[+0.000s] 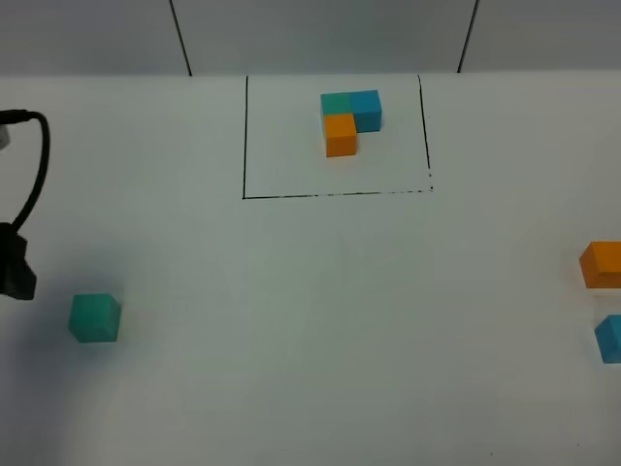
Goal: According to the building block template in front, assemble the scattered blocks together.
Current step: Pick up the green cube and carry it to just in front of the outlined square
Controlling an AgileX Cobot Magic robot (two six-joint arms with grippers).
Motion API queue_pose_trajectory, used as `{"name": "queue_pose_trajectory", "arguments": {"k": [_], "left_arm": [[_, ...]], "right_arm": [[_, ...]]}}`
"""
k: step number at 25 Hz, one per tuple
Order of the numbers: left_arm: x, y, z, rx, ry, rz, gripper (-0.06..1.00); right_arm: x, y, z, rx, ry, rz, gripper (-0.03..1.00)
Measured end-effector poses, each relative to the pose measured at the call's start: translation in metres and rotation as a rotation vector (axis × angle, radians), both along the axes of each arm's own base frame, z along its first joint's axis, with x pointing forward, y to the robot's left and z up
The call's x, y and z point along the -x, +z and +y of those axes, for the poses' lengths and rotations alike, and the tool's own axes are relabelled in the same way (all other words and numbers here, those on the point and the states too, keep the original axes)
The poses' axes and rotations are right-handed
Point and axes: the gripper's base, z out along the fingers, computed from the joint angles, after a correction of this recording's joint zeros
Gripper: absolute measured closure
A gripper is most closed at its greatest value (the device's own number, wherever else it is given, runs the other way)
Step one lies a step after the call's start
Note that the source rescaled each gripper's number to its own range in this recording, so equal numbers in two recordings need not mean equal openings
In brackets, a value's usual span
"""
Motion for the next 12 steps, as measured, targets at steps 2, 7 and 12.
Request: {"name": "queue_pose_trajectory", "arguments": {"k": [2,7,12], "left_arm": [[-0.018,-0.015,0.0,0.0,0.009,0.049,0.16],[-0.054,-0.062,-0.006,0.0,0.004,0.149,0.16],[-0.071,-0.1,-0.025,-0.033,-0.03,0.222,0.16]], "right_arm": [[0.0,0.0,0.0,0.0,0.0,0.0,0.24],[0.0,0.0,0.0,0.0,0.0,0.0,0.24],[0.0,0.0,0.0,0.0,0.0,0.0,0.24]]}}
